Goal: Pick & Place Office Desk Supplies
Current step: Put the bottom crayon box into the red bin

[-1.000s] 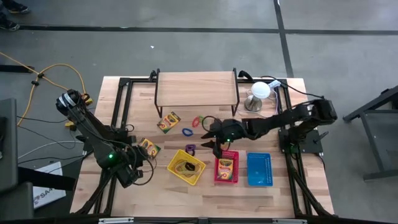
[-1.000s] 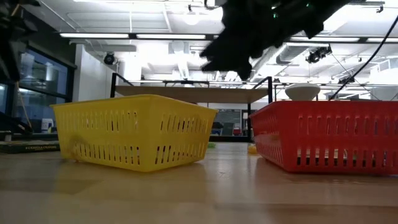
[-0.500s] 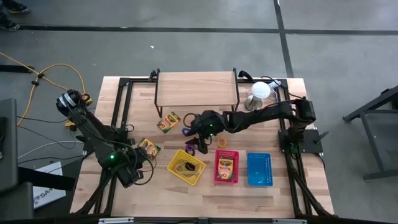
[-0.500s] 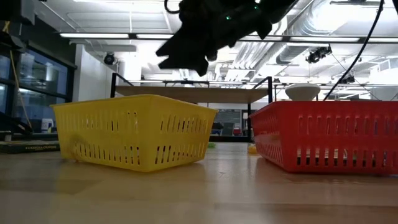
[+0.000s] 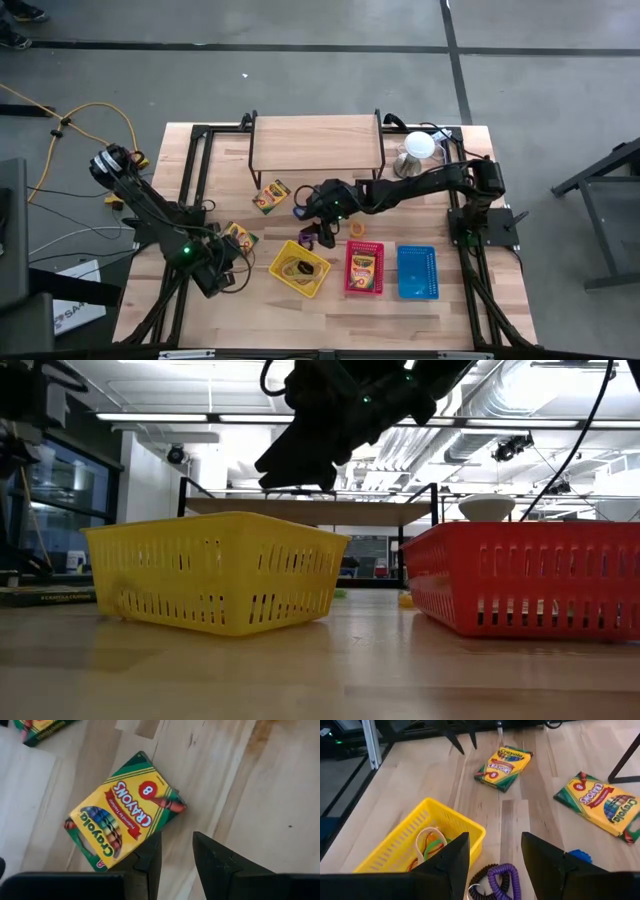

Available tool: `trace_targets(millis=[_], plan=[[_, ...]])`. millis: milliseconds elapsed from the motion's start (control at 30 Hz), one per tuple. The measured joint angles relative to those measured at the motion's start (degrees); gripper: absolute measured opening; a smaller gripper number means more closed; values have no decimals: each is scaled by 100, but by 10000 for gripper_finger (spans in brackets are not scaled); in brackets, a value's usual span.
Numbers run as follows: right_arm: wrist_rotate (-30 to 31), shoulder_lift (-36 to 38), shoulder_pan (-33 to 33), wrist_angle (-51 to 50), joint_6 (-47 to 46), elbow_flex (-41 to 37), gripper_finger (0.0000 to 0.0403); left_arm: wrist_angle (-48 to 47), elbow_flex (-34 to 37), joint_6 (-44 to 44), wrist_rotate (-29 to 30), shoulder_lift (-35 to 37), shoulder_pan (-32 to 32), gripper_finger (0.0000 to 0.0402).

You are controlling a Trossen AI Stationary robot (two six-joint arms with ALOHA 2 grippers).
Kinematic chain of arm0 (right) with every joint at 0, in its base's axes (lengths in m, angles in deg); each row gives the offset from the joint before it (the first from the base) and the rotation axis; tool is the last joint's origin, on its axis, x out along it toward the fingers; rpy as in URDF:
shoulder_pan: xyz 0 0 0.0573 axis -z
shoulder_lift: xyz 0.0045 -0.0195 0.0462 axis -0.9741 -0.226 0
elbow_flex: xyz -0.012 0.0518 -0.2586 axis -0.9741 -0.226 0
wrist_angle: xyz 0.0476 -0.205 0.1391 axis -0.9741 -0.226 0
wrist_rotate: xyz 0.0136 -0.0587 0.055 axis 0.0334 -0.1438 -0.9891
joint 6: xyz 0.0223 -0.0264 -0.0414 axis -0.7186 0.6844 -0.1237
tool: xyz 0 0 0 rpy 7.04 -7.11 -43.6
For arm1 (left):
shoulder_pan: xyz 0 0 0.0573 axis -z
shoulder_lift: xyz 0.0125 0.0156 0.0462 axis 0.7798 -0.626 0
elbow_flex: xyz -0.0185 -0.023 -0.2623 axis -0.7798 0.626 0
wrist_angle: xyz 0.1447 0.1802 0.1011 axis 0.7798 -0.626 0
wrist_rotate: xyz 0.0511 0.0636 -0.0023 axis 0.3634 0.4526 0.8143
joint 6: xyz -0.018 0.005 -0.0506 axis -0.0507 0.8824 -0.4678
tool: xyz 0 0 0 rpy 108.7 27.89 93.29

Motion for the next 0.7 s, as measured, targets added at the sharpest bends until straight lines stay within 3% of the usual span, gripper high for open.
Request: trace_targets(millis=[500, 700], plan=[[0, 2, -4, 43, -129, 1, 167, 765, 645, 283, -243, 0, -110, 104], [0, 4, -4, 45, -131, 2, 167, 998, 738, 777, -337, 0, -338, 104]])
